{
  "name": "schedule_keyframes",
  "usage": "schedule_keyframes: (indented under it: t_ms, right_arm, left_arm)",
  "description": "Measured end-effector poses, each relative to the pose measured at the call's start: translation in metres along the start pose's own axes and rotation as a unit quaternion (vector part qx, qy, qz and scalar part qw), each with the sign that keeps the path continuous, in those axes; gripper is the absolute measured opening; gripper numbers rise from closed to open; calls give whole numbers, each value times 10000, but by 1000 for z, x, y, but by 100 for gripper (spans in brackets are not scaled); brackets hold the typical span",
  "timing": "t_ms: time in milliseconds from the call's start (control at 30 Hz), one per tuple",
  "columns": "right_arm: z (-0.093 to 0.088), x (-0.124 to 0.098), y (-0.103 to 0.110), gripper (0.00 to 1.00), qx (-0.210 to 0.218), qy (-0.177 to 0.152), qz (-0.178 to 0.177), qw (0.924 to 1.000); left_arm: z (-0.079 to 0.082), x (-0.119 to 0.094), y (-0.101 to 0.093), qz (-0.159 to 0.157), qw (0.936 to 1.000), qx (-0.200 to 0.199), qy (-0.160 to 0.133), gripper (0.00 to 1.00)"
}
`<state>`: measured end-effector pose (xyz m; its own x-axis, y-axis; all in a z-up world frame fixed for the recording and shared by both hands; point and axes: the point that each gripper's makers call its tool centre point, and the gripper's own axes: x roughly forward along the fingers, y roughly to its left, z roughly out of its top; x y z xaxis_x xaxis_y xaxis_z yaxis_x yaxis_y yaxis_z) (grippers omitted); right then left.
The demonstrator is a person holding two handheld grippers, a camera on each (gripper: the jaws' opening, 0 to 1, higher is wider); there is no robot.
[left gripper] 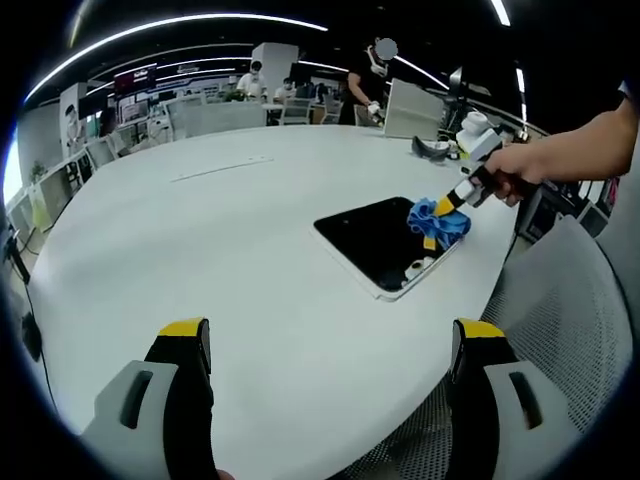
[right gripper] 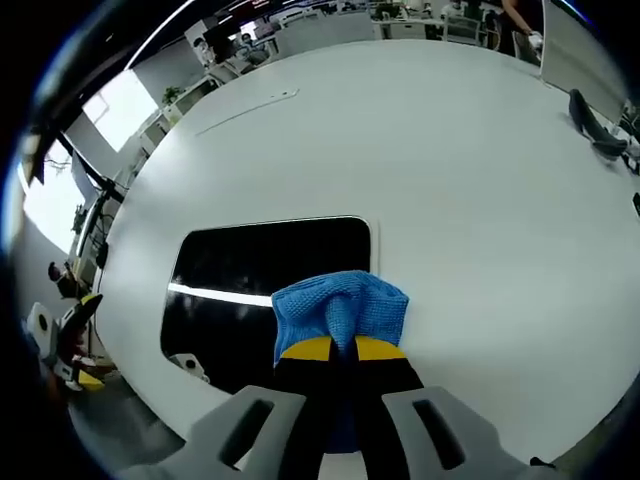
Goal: Wipe the mirror surface with the cleaning cloth until all visible marks leave the cleaned area.
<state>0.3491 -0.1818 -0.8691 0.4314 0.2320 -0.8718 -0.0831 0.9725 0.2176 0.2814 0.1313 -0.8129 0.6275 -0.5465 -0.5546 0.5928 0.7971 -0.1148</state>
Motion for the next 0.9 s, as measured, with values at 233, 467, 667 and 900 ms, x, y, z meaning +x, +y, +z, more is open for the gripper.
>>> schedule_keyframes:
  t_ms: [233, 467, 667, 900]
  right_arm:
    - [-8, -4, 1, 1, 63, 0, -21, 10000]
    - [-18, -9, 2, 1, 131, 68, -86, 9999]
    - [-24, -11, 2, 1, 120, 133, -114, 9998]
    - [-24, -11, 2, 1, 178, 125, -81, 9997]
  left_arm:
    - [0, 0, 0, -2, 10000, 6, 3, 99]
    - [-1, 0, 0, 5, 10000, -46, 13, 99]
    - [0, 0, 1, 20, 10000, -88, -3, 99]
    - [-1, 1, 0, -6, 10000, -16, 36, 99]
